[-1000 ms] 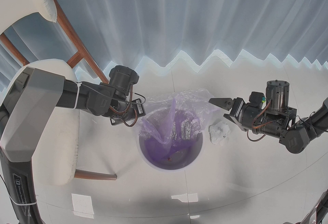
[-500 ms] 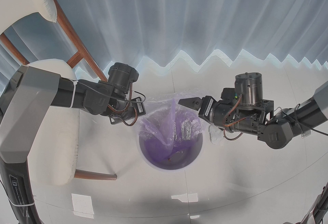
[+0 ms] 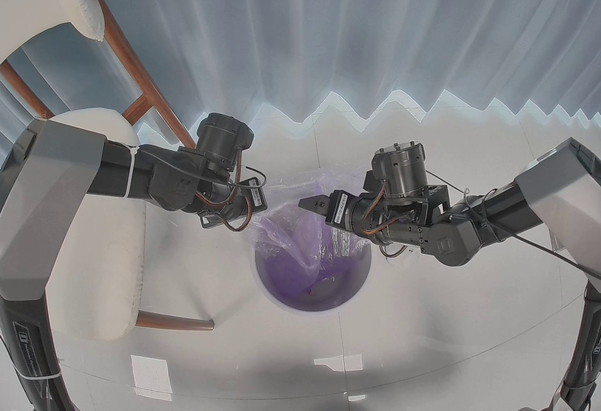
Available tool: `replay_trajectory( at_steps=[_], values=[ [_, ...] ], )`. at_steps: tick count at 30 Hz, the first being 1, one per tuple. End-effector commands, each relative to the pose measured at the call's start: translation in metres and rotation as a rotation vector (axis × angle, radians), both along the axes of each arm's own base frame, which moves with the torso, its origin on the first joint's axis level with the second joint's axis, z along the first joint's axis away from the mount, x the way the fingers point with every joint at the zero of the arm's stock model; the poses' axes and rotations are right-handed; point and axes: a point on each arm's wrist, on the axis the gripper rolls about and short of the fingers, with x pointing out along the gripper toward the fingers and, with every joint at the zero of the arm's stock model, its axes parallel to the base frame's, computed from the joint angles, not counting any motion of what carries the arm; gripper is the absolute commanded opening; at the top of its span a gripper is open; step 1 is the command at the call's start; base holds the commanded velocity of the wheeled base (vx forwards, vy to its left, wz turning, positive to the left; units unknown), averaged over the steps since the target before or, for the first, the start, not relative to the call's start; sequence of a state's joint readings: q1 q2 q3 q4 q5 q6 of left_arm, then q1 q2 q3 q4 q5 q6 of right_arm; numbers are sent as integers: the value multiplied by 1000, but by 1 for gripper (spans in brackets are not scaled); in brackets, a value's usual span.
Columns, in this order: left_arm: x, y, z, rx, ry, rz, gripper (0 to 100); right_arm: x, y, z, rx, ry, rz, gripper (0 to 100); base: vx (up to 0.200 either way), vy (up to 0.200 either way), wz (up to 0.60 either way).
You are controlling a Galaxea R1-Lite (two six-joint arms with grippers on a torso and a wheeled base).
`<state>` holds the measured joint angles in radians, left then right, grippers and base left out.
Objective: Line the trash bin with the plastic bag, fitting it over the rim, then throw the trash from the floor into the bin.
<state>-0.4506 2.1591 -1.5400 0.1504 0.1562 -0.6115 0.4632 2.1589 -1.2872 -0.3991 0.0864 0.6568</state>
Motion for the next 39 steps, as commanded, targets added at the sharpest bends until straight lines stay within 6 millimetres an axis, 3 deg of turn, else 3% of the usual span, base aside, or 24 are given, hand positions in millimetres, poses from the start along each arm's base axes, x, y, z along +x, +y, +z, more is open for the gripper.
replay_trajectory(
  at_steps=[1,6,13,18,24,31,39],
  values=[
    [-1,-2,0,-1,-1,-6,0,13,10,-20,-31,10,-19,0,0,0,0],
    [-1,-2,1,-1,-2,-6,0,12,11,-13,-24,-9,-21,0,0,0,0],
    [1,3,1,-1,-1,10,0,6,3,13,1,-55,-32,0,0,0,0],
    [5,15,3,5,-7,67,0,2,-19,37,22,-94,-70,0,0,0,0],
    [2,34,18,1,-7,108,0,-1,-49,46,29,-97,-118,0,0,0,0],
    [-17,46,25,8,8,117,0,-12,-83,40,23,-53,-160,0,0,0,0],
    [-48,42,4,43,101,88,0,-30,-96,8,-1,18,-169,0,0,0,0]
  ],
)
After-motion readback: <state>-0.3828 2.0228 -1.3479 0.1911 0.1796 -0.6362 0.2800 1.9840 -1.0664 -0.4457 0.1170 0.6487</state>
